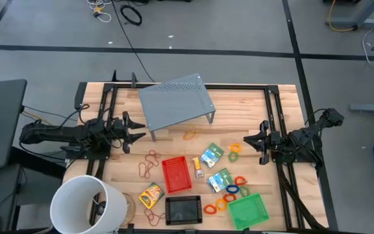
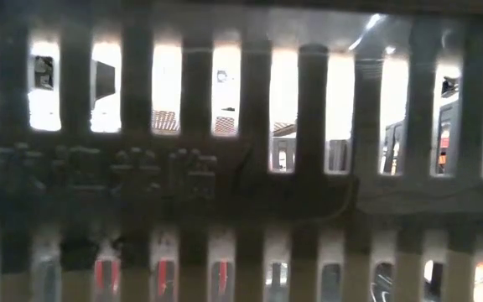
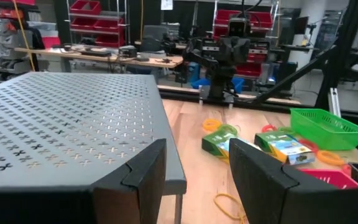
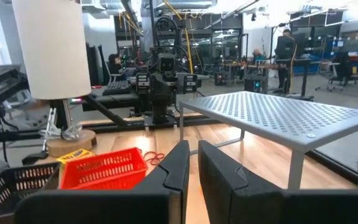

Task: Pick & Place Office Desk Supplies
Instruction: Put the top yellow spring keychain into the red bin

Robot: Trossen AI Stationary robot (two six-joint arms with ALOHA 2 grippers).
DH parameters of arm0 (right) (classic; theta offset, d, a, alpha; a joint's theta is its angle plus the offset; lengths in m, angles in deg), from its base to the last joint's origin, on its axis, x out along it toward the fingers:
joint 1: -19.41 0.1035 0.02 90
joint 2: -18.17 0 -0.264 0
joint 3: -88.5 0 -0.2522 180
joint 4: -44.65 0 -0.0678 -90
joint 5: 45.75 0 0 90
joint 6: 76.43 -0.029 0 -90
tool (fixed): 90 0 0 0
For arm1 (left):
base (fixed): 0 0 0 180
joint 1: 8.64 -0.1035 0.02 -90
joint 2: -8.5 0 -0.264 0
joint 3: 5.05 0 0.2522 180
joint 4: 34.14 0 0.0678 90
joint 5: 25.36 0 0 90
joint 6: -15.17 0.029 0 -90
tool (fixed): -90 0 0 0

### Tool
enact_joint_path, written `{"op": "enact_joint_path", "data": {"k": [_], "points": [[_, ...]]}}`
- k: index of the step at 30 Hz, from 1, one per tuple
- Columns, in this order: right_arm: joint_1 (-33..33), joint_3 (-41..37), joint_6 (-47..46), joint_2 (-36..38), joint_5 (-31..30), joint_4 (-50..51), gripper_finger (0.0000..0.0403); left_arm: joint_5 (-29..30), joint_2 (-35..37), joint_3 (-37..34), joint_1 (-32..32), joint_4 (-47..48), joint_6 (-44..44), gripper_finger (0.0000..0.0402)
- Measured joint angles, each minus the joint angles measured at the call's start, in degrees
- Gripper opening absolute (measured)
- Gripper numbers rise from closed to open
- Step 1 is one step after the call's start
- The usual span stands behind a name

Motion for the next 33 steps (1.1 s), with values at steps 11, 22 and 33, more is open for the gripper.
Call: {"op": "enact_joint_path", "data": {"k": [11, 22, 33], "points": [[-0.02, 0.02, 1.37, -0.02, -4.54, 0.68, 0.0049, 0.27, -0.02, 0.02, -0.02, -2.23, -1.11, 0.0182], [-0.88, 3.78, -1.95, -9.40, -8.05, 6.67, 0.0211, 0.25, -1.66, 0.00, -0.04, -2.15, 3.60, 0.0203], [-12.75, 30.79, -16.99, -46.42, 8.72, 42.32, 0.0210, 4.61, -10.10, 0.02, -0.06, -2.44, 0.67, 0.0271]]}}
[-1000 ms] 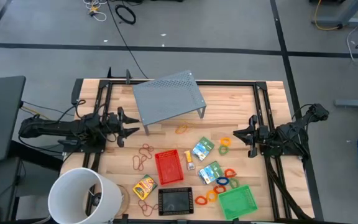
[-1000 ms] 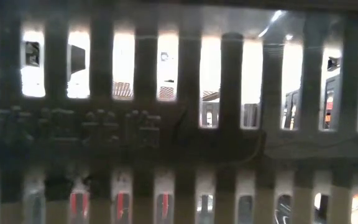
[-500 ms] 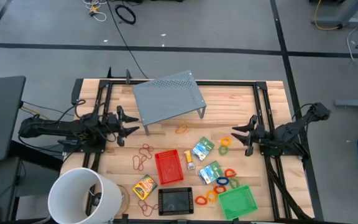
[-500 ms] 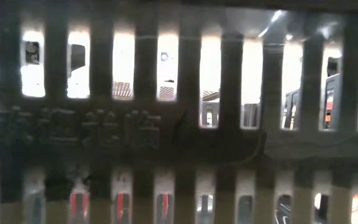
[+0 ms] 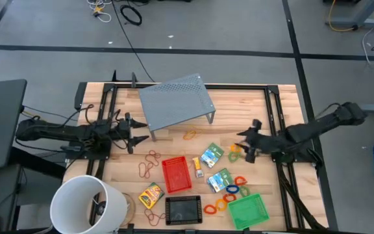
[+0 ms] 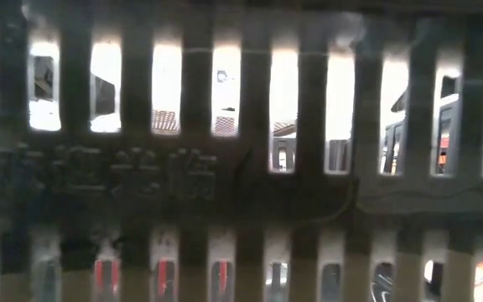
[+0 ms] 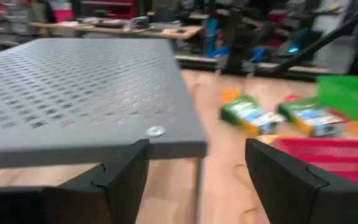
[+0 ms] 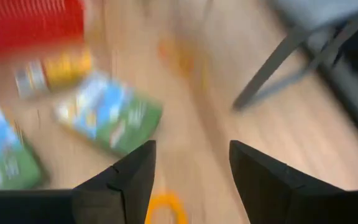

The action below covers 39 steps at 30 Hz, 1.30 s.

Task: Pick & Place Office Desk Supplies
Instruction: Put the top yellow spring keychain into the red bin

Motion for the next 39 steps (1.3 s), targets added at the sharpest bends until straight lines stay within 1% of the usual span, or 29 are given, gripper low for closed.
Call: {"op": "enact_joint_path", "data": {"k": [3, 6, 9, 12, 16, 20, 27, 32, 35, 39], "points": [[-3.64, 6.63, 1.23, -10.04, 6.71, 7.23, 0.0209, 2.69, -1.74, 0.00, -0.01, -0.45, 1.60, 0.0268], [-6.31, 11.30, 3.75, -17.85, 12.48, 13.71, 0.0210, 3.20, -2.49, 0.00, -0.01, -1.49, 3.13, 0.0264], [-8.05, 13.64, 6.27, -22.77, 17.89, 17.26, 0.0210, 3.21, -2.91, 0.00, -0.01, -3.26, 4.63, 0.0263], [-9.14, 13.71, 7.88, -25.00, 21.87, 17.72, 0.0206, 3.20, -2.91, 0.00, -0.01, -4.03, 6.01, 0.0263], [-10.05, 12.33, 9.11, -25.69, 22.99, 16.87, 0.0200, 3.20, -2.91, 0.00, -0.01, -4.02, 6.82, 0.0262], [-10.92, 10.35, 10.13, -25.69, 23.95, 13.21, 0.0197, 3.20, -2.91, 0.00, -0.01, -4.05, 8.02, 0.0262], [-12.45, 6.90, 12.70, -25.71, 24.39, 8.05, 0.0196, 3.18, -2.91, 0.00, -0.01, -6.34, 10.37, 0.0262], [-12.80, 5.66, 13.61, -26.23, 24.43, 7.10, 0.0196, 3.18, -2.91, 0.00, -0.01, -6.38, 10.54, 0.0262], [-12.80, 5.17, 13.72, -27.76, 24.40, 6.29, 0.0196, 3.18, -2.91, 0.00, -0.01, -6.40, 10.54, 0.0262], [-12.78, 5.03, 14.16, -31.63, 24.42, 5.65, 0.0196, 3.16, -2.91, 0.00, -0.01, -6.73, 10.54, 0.0262]]}}
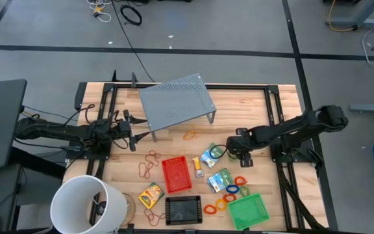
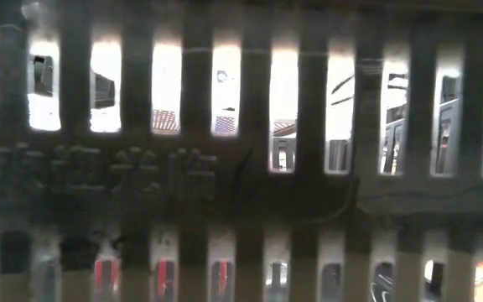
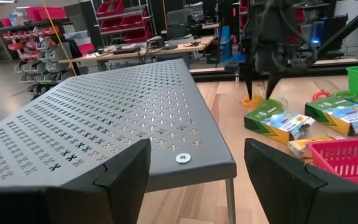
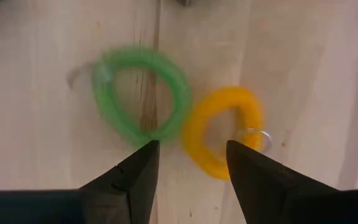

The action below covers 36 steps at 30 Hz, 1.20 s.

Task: Pick & Place Office Desk Supplies
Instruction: Put the top yellow spring keychain into the red bin

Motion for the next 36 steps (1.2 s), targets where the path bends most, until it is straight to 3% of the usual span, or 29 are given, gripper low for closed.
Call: {"op": "enact_joint_path", "data": {"k": [7, 10, 13, 15, 24, 30, 36], "points": [[0.04, 0.39, 1.11, -4.20, 0.22, -0.61, 0.0168, -0.06, 0.00, 0.01, 0.00, -0.04, 0.00, 0.0262], [0.12, 0.77, 0.15, -4.13, 0.73, -0.26, 0.0118, -0.08, 0.00, 0.01, 0.00, -0.02, 0.00, 0.0262], [0.59, 1.82, -0.81, -4.28, 0.64, 0.67, 0.0042, -0.17, 0.00, 0.02, 0.00, -0.02, 0.00, 0.0262], [1.38, 2.39, -0.82, -4.32, -0.18, 0.86, 0.0017, -0.18, 0.00, 0.02, 0.02, -0.02, 0.00, 0.0262], [5.57, 7.75, -3.79, -4.50, -8.82, 4.01, 0.0004, -0.20, 0.00, 0.02, 0.04, 0.00, -0.02, 0.0262], [7.36, 14.82, -4.21, -4.49, -10.74, 8.01, 0.0002, -0.21, 0.00, 0.02, 0.04, 0.00, -0.12, 0.0262], [9.14, 20.72, -0.56, -4.44, -9.41, 3.18, 0.0001, -0.22, 0.00, 0.02, 0.04, 0.01, -0.17, 0.0262]]}}
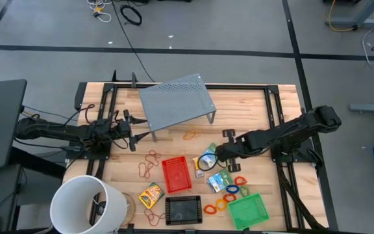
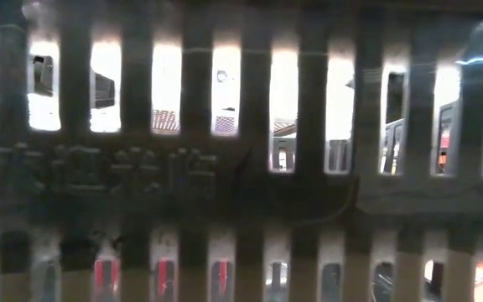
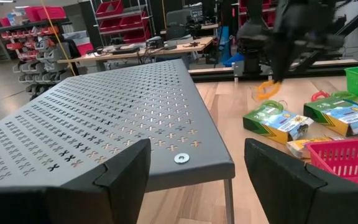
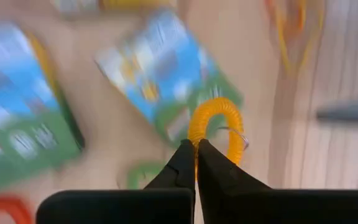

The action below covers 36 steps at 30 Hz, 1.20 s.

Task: Pick & Place Office Desk Supplies
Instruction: Put the top yellow spring keychain into the red bin

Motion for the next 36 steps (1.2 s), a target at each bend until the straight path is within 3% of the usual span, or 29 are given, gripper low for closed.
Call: {"op": "enact_joint_path", "data": {"k": [10, 19, 27, 31, 36], "points": [[-1.25, 1.72, 7.94, -0.83, 15.60, -27.14, 0.0000, 0.00, 0.00, 0.00, 0.00, -0.01, -0.02, 0.0262], [-3.46, 1.72, 10.87, -11.74, 31.38, -47.74, 0.0000, 0.00, 0.00, 0.00, 0.00, -0.14, -0.02, 0.0262], [-4.33, 5.62, 14.59, -20.31, 34.33, -50.97, 0.0000, 0.10, -0.02, 0.00, 0.02, -0.14, -0.04, 0.0262], [-4.27, 9.71, 16.08, -24.64, 36.32, -48.26, 0.0000, 0.14, -0.02, 0.00, 0.01, -0.09, -0.04, 0.0262], [-4.33, 12.26, 17.39, -26.71, 34.60, -44.29, 0.0022, 0.19, -0.01, 0.00, 0.02, -0.05, -0.09, 0.0262]]}}
